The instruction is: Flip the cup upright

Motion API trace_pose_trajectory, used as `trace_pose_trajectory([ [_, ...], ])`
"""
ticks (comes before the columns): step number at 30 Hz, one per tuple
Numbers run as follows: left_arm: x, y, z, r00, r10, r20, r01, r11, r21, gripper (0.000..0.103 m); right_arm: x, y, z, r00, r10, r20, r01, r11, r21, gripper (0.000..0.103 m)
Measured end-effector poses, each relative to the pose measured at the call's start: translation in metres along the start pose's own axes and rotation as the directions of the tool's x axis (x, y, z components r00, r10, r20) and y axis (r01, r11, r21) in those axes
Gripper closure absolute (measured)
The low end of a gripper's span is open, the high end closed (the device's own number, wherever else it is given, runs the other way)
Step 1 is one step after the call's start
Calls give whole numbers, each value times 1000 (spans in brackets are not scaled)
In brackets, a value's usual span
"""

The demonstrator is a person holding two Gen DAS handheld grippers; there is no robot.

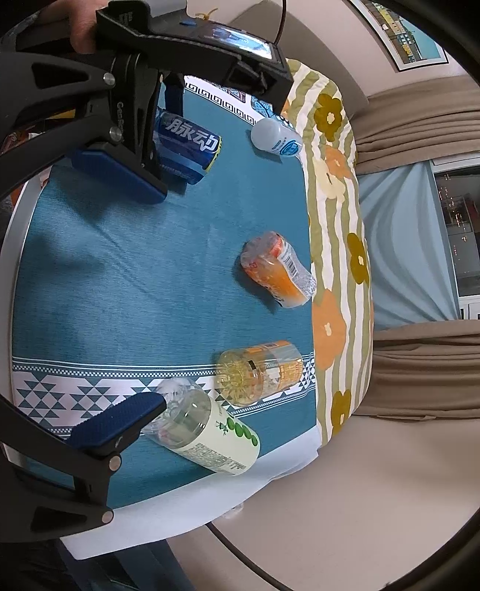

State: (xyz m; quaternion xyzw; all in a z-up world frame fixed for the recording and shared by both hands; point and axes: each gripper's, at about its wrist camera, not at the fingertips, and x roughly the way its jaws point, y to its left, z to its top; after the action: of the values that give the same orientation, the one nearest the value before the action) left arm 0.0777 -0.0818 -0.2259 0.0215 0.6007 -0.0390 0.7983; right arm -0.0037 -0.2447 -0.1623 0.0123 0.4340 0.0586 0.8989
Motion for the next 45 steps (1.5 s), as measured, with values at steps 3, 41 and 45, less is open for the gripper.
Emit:
trace_pose_trajectory([
  [3,-4,1,0,1000,-4,1,4,1000,-6,9,-1,-1,2,1000,3,0,-3,1000,1,1],
  [41,-39,176,-21,997,-50,62,58,990,-125,0,128,105,64,703,340,-625,-199,937,287,15],
  [45,-29,186,-19,996,-64,62,72,988,-135,0,144,111,63,672,318,-669,-178,946,270,17],
])
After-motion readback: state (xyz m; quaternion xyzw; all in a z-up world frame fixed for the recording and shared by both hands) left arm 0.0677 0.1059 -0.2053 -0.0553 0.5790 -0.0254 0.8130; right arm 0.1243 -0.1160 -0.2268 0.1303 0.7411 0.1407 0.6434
